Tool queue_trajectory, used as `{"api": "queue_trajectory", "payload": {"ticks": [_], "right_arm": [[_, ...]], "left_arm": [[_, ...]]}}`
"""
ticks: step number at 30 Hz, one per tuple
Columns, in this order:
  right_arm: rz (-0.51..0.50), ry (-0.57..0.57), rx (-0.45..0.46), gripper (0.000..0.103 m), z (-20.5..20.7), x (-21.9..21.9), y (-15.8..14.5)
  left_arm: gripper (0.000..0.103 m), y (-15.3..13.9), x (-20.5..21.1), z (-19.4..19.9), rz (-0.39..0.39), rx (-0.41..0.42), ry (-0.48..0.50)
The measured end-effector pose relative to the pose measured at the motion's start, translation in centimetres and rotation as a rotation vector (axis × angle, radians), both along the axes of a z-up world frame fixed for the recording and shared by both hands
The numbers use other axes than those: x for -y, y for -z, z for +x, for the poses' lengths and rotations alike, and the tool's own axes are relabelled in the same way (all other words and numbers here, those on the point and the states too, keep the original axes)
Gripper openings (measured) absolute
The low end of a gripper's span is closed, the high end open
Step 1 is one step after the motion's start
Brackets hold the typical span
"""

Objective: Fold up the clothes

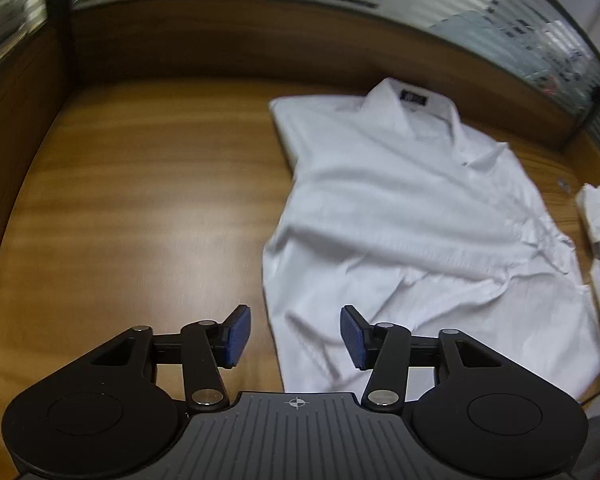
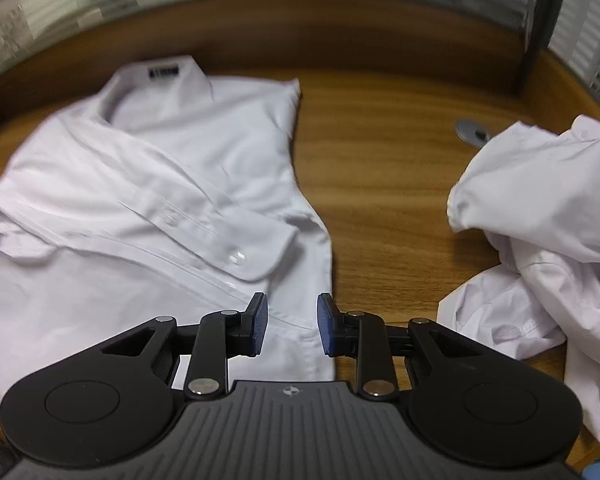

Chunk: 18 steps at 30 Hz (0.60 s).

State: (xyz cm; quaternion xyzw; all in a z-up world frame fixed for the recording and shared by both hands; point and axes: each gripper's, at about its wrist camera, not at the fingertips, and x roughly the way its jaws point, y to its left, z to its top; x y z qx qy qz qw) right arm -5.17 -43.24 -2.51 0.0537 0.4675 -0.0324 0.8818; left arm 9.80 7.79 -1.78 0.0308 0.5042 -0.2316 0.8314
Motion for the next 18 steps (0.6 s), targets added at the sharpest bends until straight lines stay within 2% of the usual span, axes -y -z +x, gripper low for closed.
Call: {"api": "queue_trajectory", "payload": {"ticks": [5,7,11,18], "right_arm": [[0.042,0.042,0.069,0.031,-3.2,-2.6,-2.9],[0.061,0.061,0.087,0.031,-4.6,-4.4,-3.6],[0.094,0.106,0.111,0.031,-7.6,-9.4,-3.9],[0.142,0.132,0.165,0.031,-12.1,-19.6,-3.6]], "left_arm": [[0.057,-1.7,1.9,3.8,0.058,0.021,0.156],[0.057,-2.2,3.0,5.3,0.046,0.029,0.228],[0.057,-2.8,5.5,7.7,0.025,0.005,0.408],[0.058,-5.7,7.9,8.1,0.082,-0.001,0.740]]}}
